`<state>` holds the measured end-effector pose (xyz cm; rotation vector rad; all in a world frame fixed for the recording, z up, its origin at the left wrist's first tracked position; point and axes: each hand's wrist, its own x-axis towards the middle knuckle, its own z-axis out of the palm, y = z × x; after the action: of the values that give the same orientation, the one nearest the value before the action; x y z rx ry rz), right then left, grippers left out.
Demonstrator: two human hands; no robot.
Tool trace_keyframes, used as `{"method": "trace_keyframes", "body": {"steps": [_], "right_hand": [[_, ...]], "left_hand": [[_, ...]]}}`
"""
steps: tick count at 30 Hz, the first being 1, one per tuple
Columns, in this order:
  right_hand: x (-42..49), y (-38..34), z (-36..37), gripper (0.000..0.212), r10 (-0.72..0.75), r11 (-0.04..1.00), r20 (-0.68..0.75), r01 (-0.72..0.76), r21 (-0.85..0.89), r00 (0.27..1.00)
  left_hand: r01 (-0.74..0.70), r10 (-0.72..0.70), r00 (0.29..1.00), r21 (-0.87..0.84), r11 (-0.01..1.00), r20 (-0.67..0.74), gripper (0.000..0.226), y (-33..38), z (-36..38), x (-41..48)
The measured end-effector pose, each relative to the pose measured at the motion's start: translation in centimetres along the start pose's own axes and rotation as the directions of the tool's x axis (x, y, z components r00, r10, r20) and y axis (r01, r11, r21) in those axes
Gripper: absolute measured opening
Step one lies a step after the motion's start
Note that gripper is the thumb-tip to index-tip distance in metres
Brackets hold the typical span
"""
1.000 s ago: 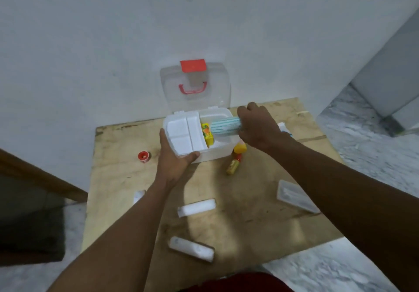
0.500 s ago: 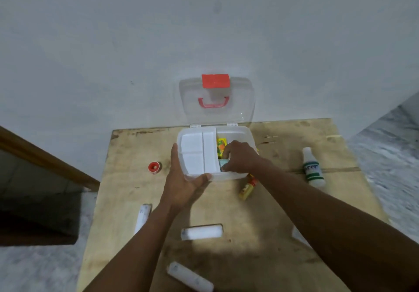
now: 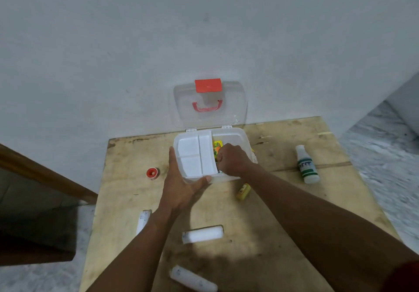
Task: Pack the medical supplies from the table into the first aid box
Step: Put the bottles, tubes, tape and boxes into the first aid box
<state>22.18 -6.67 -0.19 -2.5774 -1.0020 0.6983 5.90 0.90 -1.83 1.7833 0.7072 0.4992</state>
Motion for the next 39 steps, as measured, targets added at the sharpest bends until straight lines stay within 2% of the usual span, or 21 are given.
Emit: {"method": "trace_keyframes", "body": {"steps": [2,7,10,15,19,25,27,30,34,39], "right_hand": [[-1.0,-0.1,-0.4,0.006,-0.007,1.000,-0.070,0.006,-0.020,0.998],[-5.2,1.2,-2.2,0.020,-0.089,0.995,-0.309,0.071,-0.070,0.947],[-8.5,3.1,-2.6,0.024,-0.030,0.998,-0.356,0.007,-0.065,0.934],[-13.3,8.4,-1.5,0.031,0.119,0.983,-0.260,-0.150,-0.103,0.958],[-16.9,12.4,-1.0,0.049,0.274,0.942,-0.083,-0.285,-0.175,0.958],[-20.0,16.9,-0.6,0.075,0.330,0.903,0.043,-0.302,-0.306,0.943],[-20.6,18.0,-0.4,0.077,0.326,0.895,0.044,-0.293,-0.336,0.944],[-21.1,19.4,-0.2,0.067,0.312,0.893,0.025,-0.284,-0.348,0.950],[-21.3,20.4,0.0,0.057,0.270,0.926,0.020,-0.254,-0.281,0.963],[-20.3,18.3,-1.0,0.065,0.260,0.953,-0.039,-0.263,-0.148,0.965]], "left_hand": [[-0.005,0.005,1.000,0.014,1.000,-0.014,0.088,-0.1,-0.1,0.0],[-0.005,0.005,1.000,-0.004,1.000,-0.020,0.099,-0.9,-0.1,-0.1],[-0.009,0.009,1.000,-0.021,1.000,-0.016,0.098,-0.9,0.1,-0.5],[-0.007,0.007,1.000,-0.017,1.000,-0.001,0.094,-1.1,0.1,-0.3],[0.026,-0.026,1.000,-0.015,1.000,0.003,0.102,-1.1,0.2,-0.1],[0.043,-0.043,0.999,0.013,0.999,-0.006,0.100,-1.3,0.3,0.2],[0.053,-0.053,0.999,0.016,0.998,-0.003,0.100,-1.4,0.3,0.3],[0.035,-0.035,0.999,0.030,0.999,0.004,0.096,-1.3,0.4,0.4],[0.037,-0.039,0.999,0.057,0.998,0.025,0.097,-1.2,0.1,0.7],[0.049,-0.050,0.999,0.034,0.998,0.015,0.095,-0.8,0.3,0.4]]}}
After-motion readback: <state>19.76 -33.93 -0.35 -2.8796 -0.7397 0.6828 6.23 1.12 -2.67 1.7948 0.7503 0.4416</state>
